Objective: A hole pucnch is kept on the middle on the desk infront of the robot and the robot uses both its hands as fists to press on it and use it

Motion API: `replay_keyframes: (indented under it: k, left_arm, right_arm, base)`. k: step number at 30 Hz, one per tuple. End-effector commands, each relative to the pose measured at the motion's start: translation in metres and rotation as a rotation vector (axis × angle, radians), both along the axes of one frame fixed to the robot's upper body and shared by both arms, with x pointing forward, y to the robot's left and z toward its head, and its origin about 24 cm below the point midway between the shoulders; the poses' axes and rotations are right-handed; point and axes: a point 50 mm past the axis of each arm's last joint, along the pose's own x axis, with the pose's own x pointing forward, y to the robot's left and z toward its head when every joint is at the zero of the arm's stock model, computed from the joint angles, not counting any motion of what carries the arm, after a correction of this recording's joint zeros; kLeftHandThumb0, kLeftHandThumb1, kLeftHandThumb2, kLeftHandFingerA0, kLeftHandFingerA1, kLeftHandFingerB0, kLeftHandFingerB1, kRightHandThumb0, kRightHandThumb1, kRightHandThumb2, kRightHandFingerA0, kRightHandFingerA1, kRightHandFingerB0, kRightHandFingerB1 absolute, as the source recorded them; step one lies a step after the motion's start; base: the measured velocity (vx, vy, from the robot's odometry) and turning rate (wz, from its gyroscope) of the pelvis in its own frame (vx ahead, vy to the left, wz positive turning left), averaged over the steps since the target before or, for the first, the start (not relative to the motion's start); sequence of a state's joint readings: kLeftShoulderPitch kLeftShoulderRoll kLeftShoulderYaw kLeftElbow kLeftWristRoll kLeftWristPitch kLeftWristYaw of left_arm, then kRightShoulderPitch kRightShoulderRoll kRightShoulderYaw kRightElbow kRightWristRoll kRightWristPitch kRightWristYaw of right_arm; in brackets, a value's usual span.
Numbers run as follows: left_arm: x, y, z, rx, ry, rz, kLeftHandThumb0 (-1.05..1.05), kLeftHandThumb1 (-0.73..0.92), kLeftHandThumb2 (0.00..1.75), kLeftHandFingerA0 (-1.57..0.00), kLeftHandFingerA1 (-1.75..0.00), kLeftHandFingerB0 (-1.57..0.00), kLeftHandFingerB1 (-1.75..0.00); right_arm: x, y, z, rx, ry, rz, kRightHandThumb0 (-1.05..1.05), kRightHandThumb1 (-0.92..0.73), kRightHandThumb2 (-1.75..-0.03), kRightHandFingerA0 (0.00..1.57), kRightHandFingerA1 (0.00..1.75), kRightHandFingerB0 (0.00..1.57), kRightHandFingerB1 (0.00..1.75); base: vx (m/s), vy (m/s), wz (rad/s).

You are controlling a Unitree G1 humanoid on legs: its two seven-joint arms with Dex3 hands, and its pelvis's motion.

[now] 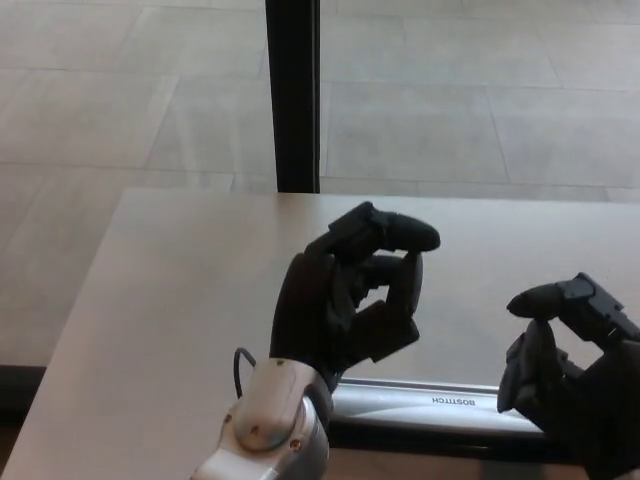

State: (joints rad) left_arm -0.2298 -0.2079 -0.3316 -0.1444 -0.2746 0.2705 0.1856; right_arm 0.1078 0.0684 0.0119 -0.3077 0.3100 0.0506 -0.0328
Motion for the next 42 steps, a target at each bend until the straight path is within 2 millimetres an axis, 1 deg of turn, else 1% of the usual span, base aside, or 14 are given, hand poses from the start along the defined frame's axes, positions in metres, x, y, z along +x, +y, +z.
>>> replay_keyframes:
  k: [1,5,6,10,11,15,17,20,28,31,36,39,41,42]
  left_arm:
    - [-0.021,-0.017,-0.024,-0.072,0.148,0.071,-0.34,0.76,0.89,-0.91,-1.75,-0.59,-1.55]
    - [-0.023,-0.016,-0.037,-0.062,0.150,0.136,-0.33,0.71,0.94,-0.94,-1.75,-0.69,-1.49]
    - [-0.026,-0.017,-0.046,-0.105,0.177,0.176,-0.34,0.71,0.94,-0.96,-1.75,-0.71,-1.47]
    - [-0.032,-0.022,-0.059,-0.141,0.191,0.265,-0.33,0.73,0.91,-0.95,-1.75,-0.67,-1.47]
    - [-0.035,-0.028,-0.067,-0.171,0.233,0.317,-0.37,0.80,0.81,-1.00,-1.75,-0.63,-1.50]
    - [-0.040,-0.043,-0.077,-0.170,0.261,0.406,-0.38,0.74,0.87,-1.01,-1.75,-0.66,-1.46]
    - [-0.040,-0.049,-0.077,-0.181,0.260,0.424,-0.37,0.71,0.91,-1.02,-1.75,-0.68,-1.49]
    - [-0.038,-0.054,-0.074,-0.165,0.231,0.437,-0.39,0.73,0.89,-1.03,-1.75,-0.67,-1.53]
    - [-0.036,-0.065,-0.070,-0.139,0.199,0.488,-0.40,0.74,0.85,-1.00,-1.75,-0.68,-1.48]
    - [-0.036,-0.067,-0.070,-0.125,0.184,0.506,-0.37,0.70,0.93,-1.02,-1.75,-0.74,-1.45]
    - [-0.034,-0.069,-0.078,-0.100,0.184,0.513,-0.39,0.70,0.90,-0.99,-1.75,-0.74,-1.45]
    - [-0.032,-0.071,-0.079,-0.086,0.172,0.522,-0.38,0.69,0.89,-0.95,-1.75,-0.74,-1.47]
    - [-0.029,-0.072,-0.079,-0.042,0.134,0.517,-0.39,0.67,0.89,-0.97,-1.75,-0.74,-1.53]
    - [-0.027,-0.073,-0.079,0.014,0.109,0.515,-0.40,0.70,0.89,-0.98,-1.75,-0.72,-1.45]
  right_arm:
    - [-0.008,0.000,-0.008,-0.051,-0.028,-0.019,-0.42,-0.57,-1.08,1.14,1.75,0.76,1.63]
    - [-0.008,-0.002,-0.015,-0.070,-0.023,-0.020,-0.43,-0.57,-1.09,1.14,1.75,0.74,1.67]
    - [-0.006,-0.004,-0.018,-0.075,-0.016,-0.023,-0.42,-0.56,-1.11,1.14,1.75,0.74,1.68]
    - [-0.004,-0.005,-0.025,-0.109,-0.021,-0.053,-0.41,-0.55,-1.12,1.15,1.75,0.77,1.65]
    - [-0.003,-0.006,-0.030,-0.110,-0.021,-0.070,-0.41,-0.55,-1.10,1.13,1.75,0.78,1.62]
    - [0.003,-0.008,-0.043,-0.123,-0.018,-0.115,-0.43,-0.55,-1.08,1.14,1.75,0.81,1.58]
    - [0.005,-0.008,-0.050,-0.137,-0.003,-0.118,-0.38,-0.56,-1.12,1.13,1.75,0.80,1.61]
    - [0.006,-0.010,-0.058,-0.185,0.013,-0.122,-0.39,-0.59,-1.09,1.12,1.75,0.78,1.64]
    - [0.003,-0.013,-0.083,-0.238,0.061,-0.142,-0.40,-0.61,-1.06,1.08,1.75,0.80,1.67]
    - [0.003,-0.015,-0.090,-0.217,0.081,-0.149,-0.41,-0.62,-1.01,1.09,1.75,0.80,1.66]
    - [0.002,-0.020,-0.102,-0.211,0.105,-0.173,-0.40,-0.56,-1.08,1.04,1.75,0.81,1.66]
    - [0.003,-0.022,-0.106,-0.223,0.129,-0.187,-0.44,-0.57,-1.05,1.01,1.75,0.82,1.64]
    - [0.001,-0.027,-0.112,-0.240,0.147,-0.205,-0.40,-0.60,-1.01,1.03,1.75,0.81,1.62]
    - [-0.001,-0.029,-0.116,-0.265,0.162,-0.213,-0.42,-0.64,-0.94,1.02,1.75,0.82,1.61]
  base:
    - [0.00,0.000,0.00]
    - [0.00,0.000,0.00]
    - [0.00,0.000,0.00]
    - [0.00,0.000,0.00]
    - [0.00,0.000,0.00]
    - [0.00,0.000,0.00]
    - [0.00,0.000,0.00]
    - [0.00,0.000,0.00]
    - [0.00,0.000,0.00]
    - [0.00,0.000,0.00]
    - [0.00,0.000,0.00]
    - [0.00,0.000,0.00]
    - [0.00,0.000,0.00]
    - [0.00,0.000,0.00]
